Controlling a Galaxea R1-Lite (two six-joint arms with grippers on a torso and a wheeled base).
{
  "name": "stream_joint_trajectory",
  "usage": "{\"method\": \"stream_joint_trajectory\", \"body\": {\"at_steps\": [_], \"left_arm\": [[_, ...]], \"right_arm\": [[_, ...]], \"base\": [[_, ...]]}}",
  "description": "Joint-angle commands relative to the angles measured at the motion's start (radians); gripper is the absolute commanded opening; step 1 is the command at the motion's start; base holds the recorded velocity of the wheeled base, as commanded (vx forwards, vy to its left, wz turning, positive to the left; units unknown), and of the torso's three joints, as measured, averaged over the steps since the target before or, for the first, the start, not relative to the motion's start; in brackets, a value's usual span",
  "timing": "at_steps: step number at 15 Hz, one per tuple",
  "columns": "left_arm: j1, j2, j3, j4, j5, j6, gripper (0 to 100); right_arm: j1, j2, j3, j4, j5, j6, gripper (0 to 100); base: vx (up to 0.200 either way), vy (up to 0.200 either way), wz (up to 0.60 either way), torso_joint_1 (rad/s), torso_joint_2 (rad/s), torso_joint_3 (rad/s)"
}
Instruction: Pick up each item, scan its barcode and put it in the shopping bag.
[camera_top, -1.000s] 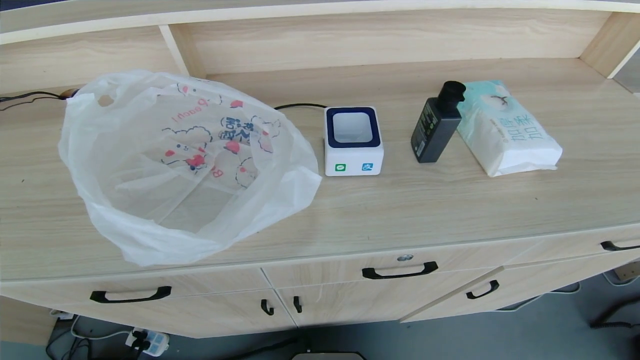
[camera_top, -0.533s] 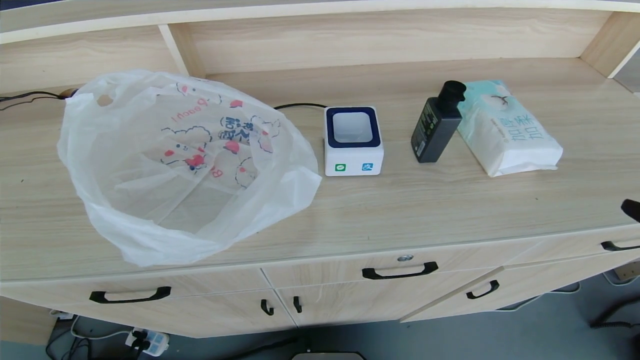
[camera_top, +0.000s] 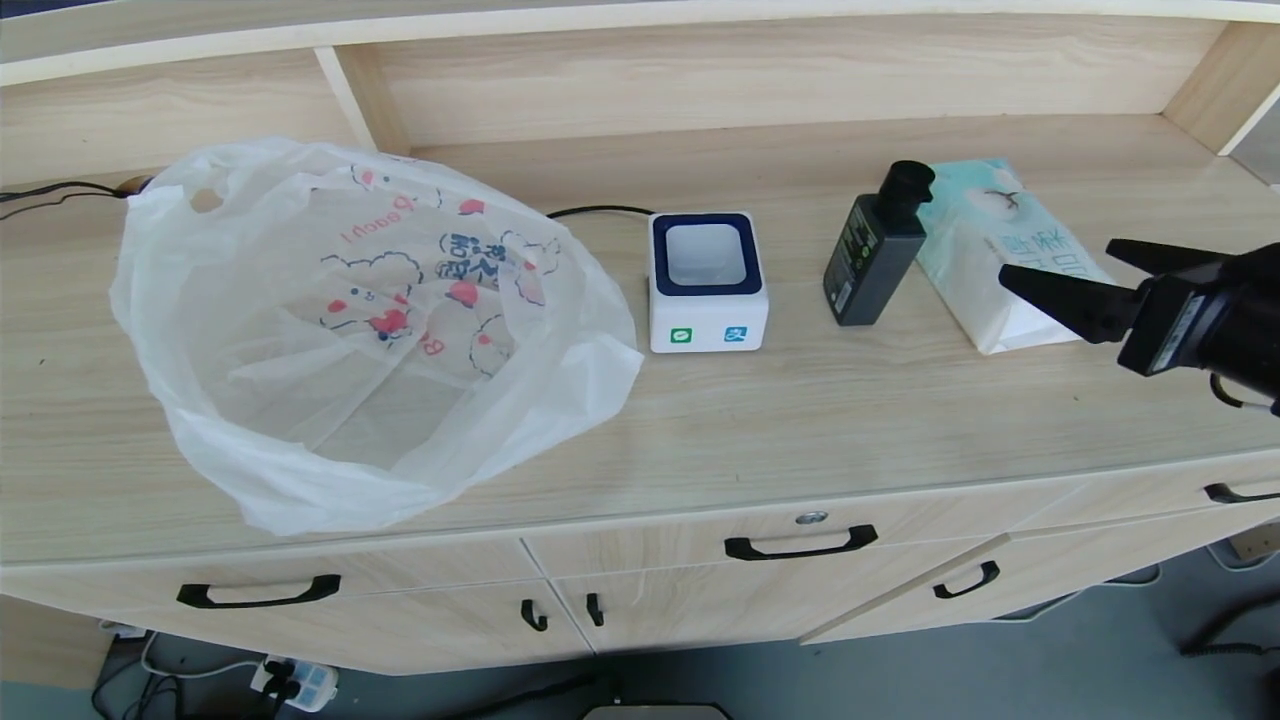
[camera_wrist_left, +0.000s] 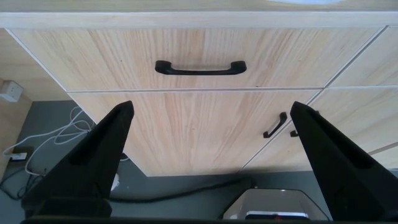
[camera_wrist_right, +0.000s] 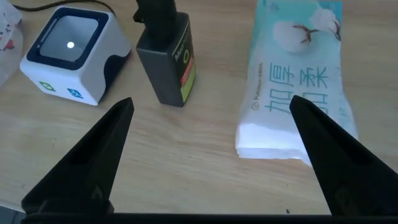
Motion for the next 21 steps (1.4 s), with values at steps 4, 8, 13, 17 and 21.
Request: {"method": "stream_joint_trajectory", "body": {"at_steps": [4,8,13,17,21], "left_arm": [[0.0,0.0,0.0,0.002,0.001,-0.001,100],[0.0,0.0,0.0,0.003,0.001,-0.001,100],[0.0,0.0,0.0,0.003,0.001,-0.003,100],[0.0,0.0,0.0,0.002,0.001,-0.003,100],[0.0,0.0,0.0,0.002,0.001,-0.003,100]], "right_arm": [[0.151,0.181,-0.05,-0.136,-0.067,0.022,100],[0.197,0.254,0.036,-0.396,-0.18,0.017,100],[0.295,0.327,0.014,-0.447,-0.277,0.019,100],[0.264,0.379,-0.052,-0.447,-0.279,0.028,100],[0.217,0.431,-0.11,-0.447,-0.257,0.063,100]], "base": [[0.0,0.0,0.0,0.0,0.0,0.0],[0.0,0.0,0.0,0.0,0.0,0.0],[0.0,0.0,0.0,0.0,0.0,0.0],[0.0,0.0,0.0,0.0,0.0,0.0],[0.0,0.0,0.0,0.0,0.0,0.0]]}}
